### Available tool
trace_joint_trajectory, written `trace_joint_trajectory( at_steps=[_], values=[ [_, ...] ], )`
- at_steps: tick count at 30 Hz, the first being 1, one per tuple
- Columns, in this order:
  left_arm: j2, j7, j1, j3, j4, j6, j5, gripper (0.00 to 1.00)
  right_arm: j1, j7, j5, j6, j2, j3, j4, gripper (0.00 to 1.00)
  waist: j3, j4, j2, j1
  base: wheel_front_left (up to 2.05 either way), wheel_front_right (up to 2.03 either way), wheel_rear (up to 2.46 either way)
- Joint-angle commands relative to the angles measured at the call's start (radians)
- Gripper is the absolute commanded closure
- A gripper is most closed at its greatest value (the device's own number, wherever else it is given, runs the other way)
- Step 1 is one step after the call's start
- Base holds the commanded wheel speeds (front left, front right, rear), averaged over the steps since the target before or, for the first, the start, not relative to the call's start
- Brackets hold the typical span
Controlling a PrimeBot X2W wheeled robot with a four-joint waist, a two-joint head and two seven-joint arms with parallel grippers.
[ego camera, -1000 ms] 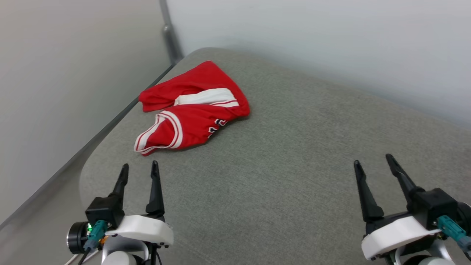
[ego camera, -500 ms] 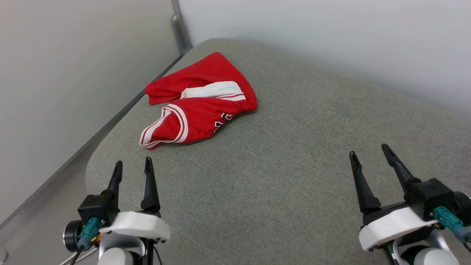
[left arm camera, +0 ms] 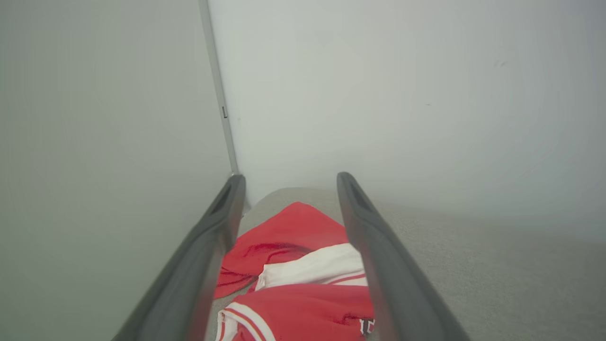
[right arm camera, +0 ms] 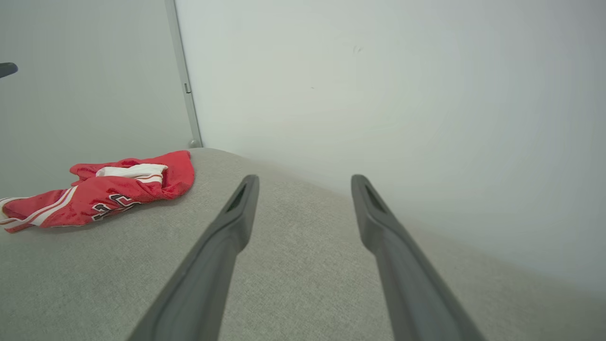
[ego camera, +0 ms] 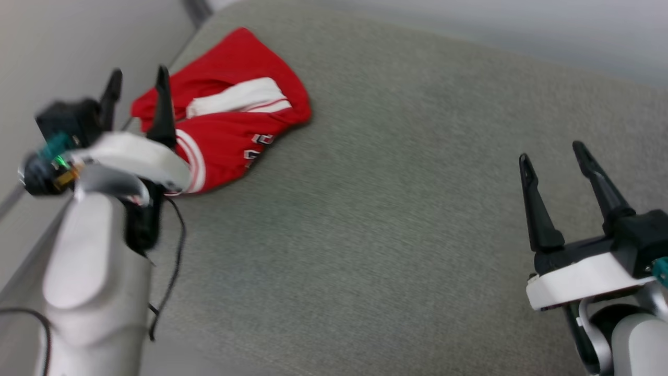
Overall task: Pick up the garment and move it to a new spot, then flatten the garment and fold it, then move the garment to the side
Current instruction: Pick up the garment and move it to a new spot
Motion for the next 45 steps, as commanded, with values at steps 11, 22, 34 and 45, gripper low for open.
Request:
trace_joint_trajectory(
  at_steps=[11,22,34,45],
  values=[
    [0.263,0.532,-0.265,-0.013,0.166,-0.071,-0.12,0.0,-0.118,-0.043,0.013,-0.001,0.003,-0.017,-0.043,0.0,0.311,-0.257,0.0,-0.0001,0.0,0.0,0.0],
    [0.312,0.913,-0.203,0.071,0.362,0.012,-0.291,0.0,-0.17,-0.087,0.03,-0.001,0.012,-0.023,-0.009,0.0,0.383,-0.325,0.0,-0.0001,0.0,0.0,0.0],
    [0.337,0.794,-0.162,0.09,0.267,0.069,-0.264,1.0,-0.142,-0.099,0.053,-0.001,0.014,-0.03,0.026,0.0,0.288,-0.311,0.0,-0.0001,0.0,0.0,0.0],
    [0.323,0.431,-0.208,0.062,0.175,0.057,-0.177,1.0,-0.071,-0.114,0.095,-0.001,0.014,-0.046,0.059,0.0,0.096,-0.315,0.0,-0.0001,0.0,0.0,0.0]
  ],
)
